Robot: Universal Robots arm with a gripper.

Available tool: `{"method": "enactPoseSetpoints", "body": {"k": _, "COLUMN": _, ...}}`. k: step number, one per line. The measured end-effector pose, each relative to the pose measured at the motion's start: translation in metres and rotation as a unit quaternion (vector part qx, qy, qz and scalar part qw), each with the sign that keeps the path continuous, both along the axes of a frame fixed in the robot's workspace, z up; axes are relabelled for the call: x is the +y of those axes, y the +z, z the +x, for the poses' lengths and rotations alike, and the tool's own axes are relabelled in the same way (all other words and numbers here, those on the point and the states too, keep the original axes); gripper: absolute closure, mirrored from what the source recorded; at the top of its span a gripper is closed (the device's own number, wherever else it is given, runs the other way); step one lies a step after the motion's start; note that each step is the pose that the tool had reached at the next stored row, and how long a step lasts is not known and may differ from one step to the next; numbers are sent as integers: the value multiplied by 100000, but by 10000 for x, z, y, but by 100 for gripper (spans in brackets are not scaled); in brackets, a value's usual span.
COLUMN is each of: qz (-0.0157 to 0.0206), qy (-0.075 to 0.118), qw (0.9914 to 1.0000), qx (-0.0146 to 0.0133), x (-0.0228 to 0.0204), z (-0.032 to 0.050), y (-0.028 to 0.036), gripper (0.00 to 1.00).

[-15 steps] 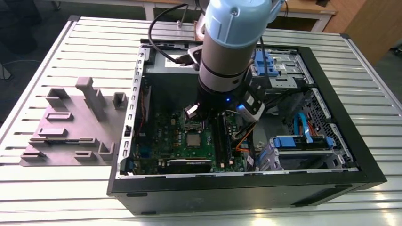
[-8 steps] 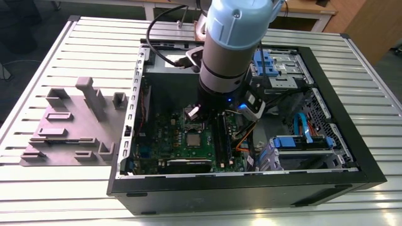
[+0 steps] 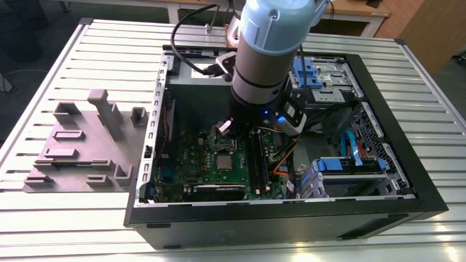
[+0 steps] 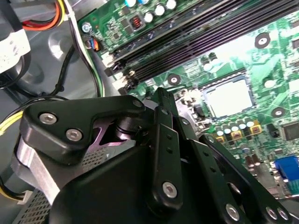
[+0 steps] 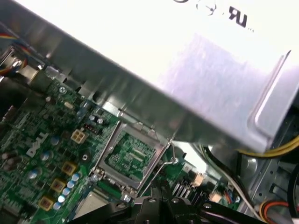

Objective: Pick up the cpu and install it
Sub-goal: 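Close the cpu cover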

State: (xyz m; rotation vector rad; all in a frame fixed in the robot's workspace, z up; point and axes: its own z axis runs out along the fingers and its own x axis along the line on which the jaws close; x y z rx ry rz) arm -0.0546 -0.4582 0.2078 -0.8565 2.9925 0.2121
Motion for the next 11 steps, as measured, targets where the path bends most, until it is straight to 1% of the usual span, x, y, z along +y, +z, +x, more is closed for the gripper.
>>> {"method": "enactPoseSetpoints", "body": {"k": 2, "qz": 43, "qy": 36, "qw": 100000, "qx": -3, "x": 14, "z": 1, "y": -13, "gripper": 90}}
{"method": "enactPoseSetpoints", "body": {"k": 9, "qz": 54, "qy": 48, "qw": 100000, "qx": -3, "x": 18, "z": 0, "y": -25, "gripper": 90}}
{"method": "enactPoseSetpoints", "body": {"k": 11, "qz": 55, "qy": 42, "qw": 100000, "qx": -4, "x": 27, "z": 0, "y": -37, "gripper": 90}}
